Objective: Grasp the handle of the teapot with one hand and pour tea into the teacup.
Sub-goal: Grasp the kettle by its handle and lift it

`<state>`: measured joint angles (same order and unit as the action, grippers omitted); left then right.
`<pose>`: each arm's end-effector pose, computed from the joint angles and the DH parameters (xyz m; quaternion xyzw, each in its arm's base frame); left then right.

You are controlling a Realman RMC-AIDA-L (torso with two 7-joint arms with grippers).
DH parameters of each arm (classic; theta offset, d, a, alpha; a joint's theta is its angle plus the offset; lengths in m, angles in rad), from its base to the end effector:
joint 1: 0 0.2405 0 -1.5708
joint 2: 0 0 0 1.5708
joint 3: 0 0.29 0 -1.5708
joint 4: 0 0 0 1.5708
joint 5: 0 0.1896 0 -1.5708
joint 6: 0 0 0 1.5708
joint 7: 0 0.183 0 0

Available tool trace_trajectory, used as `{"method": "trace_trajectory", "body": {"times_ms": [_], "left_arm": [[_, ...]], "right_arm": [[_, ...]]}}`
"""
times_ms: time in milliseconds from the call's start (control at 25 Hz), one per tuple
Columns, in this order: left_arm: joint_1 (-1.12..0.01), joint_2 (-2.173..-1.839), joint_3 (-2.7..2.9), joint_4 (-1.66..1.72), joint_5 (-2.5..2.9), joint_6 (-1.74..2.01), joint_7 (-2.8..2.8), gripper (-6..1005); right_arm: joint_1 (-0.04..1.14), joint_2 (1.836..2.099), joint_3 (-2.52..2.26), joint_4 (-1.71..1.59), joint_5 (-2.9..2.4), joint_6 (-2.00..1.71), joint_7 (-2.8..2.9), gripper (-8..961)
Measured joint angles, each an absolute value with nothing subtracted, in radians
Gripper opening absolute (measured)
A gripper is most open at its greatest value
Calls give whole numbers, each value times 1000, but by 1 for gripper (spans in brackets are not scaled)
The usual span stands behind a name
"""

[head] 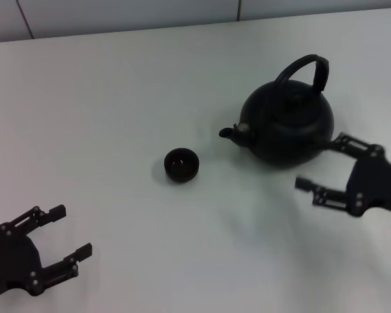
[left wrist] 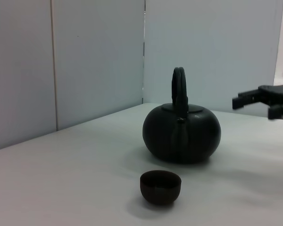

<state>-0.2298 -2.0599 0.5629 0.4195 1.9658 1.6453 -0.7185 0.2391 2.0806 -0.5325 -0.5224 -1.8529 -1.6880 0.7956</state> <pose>-0.3404 0.2301 -0.0584 -0.9283 -0.1336 -0.2627 0.2265 0.3249 0.2549 -0.0317 -0.9040 0.1225 0.3024 0.2761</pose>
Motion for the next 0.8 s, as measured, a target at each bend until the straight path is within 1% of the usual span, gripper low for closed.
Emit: {"method": "trace_trajectory", "body": {"times_ms": [40,200,240,280,320,360,440,800], "left_arm": [[-232,-2060,563,419,1965,1646,-720,801],[-236,-2060,563,418,1964,1647,-720,801],[-238,-2060,563,417,1964,1647,-721,801],[-238,-2060,563,417,1964,1647,-721,801],[-240,-2061,563,417,1960,1647,-721,802],[-240,-2061,563,417,1960,1647,-721,802],[-240,-2061,563,417,1952,1647,-722,802],[-241,-2065,563,412,1939,1647,-722,801]], "right_arm": [[212,2083,-519,-435,-1733,-1684,720,719],[183,2084,-470,-240,-1574,-1682,529,715],[176,2084,-426,-95,-1474,-1677,388,714],[176,2084,-426,-95,-1474,-1677,388,714],[178,2085,-382,29,-1404,-1662,257,713],[178,2085,-382,29,-1404,-1662,257,712],[188,2085,-326,145,-1355,-1624,122,710],[214,2079,-310,145,-1353,-1578,123,703]]}}
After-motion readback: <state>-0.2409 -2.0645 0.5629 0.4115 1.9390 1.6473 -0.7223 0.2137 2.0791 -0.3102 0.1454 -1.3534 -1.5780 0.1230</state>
